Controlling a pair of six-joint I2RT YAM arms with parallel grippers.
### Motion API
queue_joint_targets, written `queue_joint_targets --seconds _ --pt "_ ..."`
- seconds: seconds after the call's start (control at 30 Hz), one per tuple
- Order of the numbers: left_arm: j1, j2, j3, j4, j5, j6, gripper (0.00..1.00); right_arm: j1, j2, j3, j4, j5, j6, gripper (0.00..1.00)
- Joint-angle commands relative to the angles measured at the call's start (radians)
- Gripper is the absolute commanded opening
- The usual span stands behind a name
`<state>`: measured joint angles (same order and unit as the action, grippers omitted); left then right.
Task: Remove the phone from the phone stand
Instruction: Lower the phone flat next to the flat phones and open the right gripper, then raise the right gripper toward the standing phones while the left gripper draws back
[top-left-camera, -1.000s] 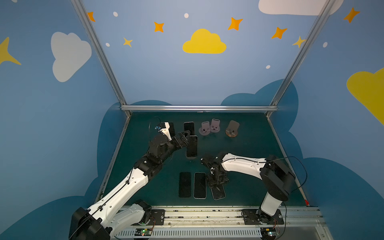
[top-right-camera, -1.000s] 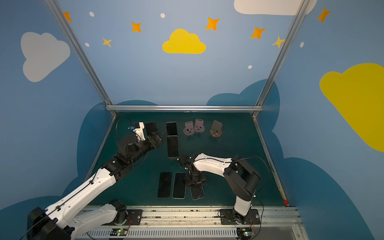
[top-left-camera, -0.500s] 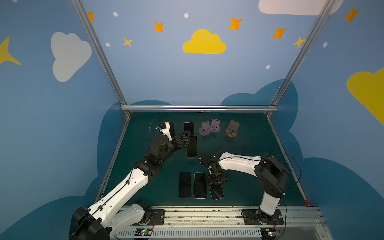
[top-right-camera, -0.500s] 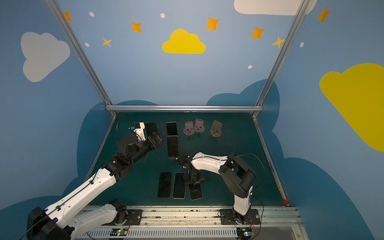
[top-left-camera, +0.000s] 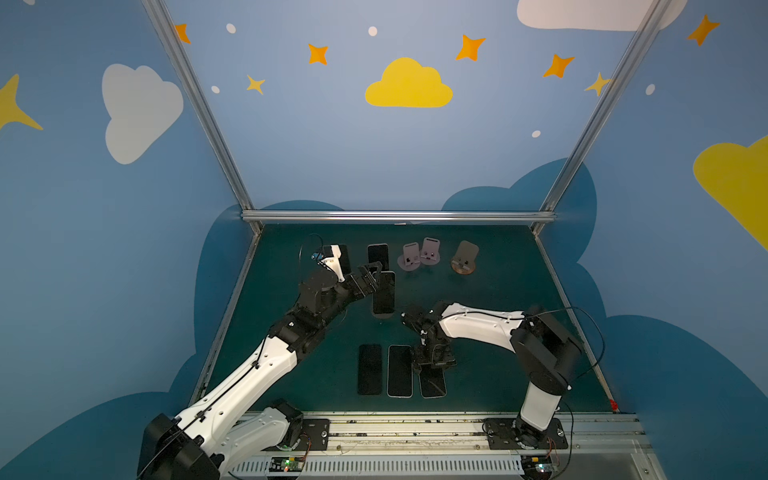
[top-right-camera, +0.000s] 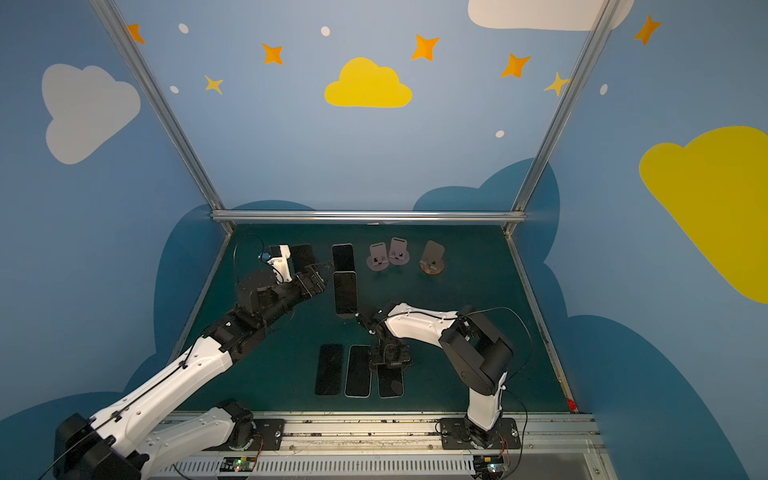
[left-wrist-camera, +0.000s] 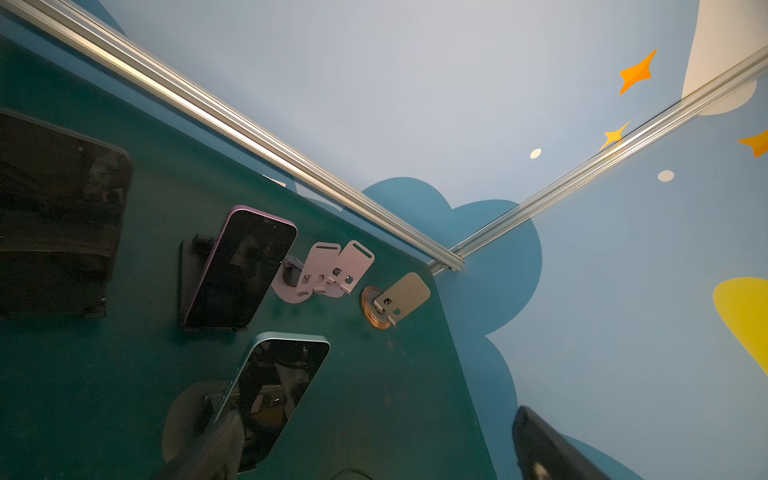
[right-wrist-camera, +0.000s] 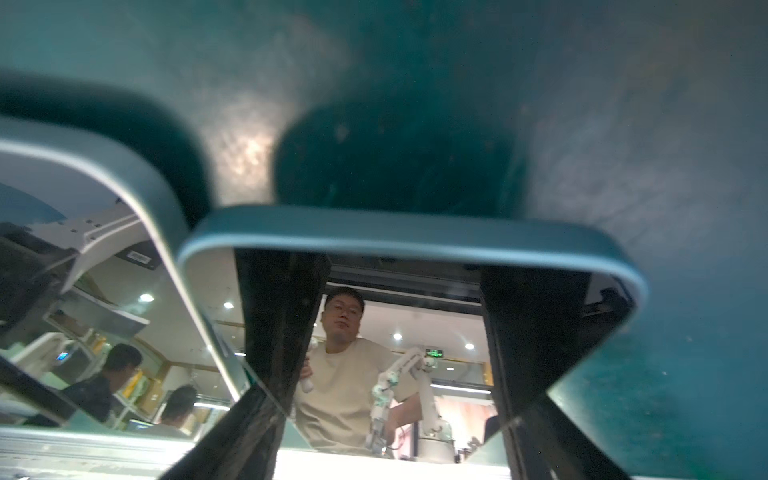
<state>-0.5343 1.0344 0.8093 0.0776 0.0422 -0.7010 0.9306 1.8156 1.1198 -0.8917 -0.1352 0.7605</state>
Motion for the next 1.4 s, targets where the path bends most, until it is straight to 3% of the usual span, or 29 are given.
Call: queue_joint_targets --seconds 0.0,0.63,0.83,1.1,1.27,1.37 --pt "-0.007 -0.003 0.004 -0.001 -0.013 0.024 1.0 -0.013 0.006 -0.036 0.028 -0.047 0.026 0.79" --pt "-0.022 -0.018 0.004 -0.004 -0.022 0.03 1.0 0.013 -0.178 -0.092 0.103 -0.107 0.132 0.79" --pt "-0.029 -0.031 0.002 -0.007 -0.042 0.041 1.0 0.006 -0.191 -0.078 0.037 -0.039 0.12 0.8" --pt "-0.029 -0.05 0.016 -0.033 -0.072 0.058 1.0 0.021 -0.32 0.076 -0.131 0.177 0.089 0.8" --pt "-0.029 -0.087 0.003 -0.038 -0.125 0.041 1.0 0.076 -0.417 0.14 -0.099 0.404 0.098 0.81" --pt "-0.029 -0.105 -0.012 -0.054 -0.218 0.02 1.0 0.086 -0.458 0.163 -0.033 0.481 0.085 0.82"
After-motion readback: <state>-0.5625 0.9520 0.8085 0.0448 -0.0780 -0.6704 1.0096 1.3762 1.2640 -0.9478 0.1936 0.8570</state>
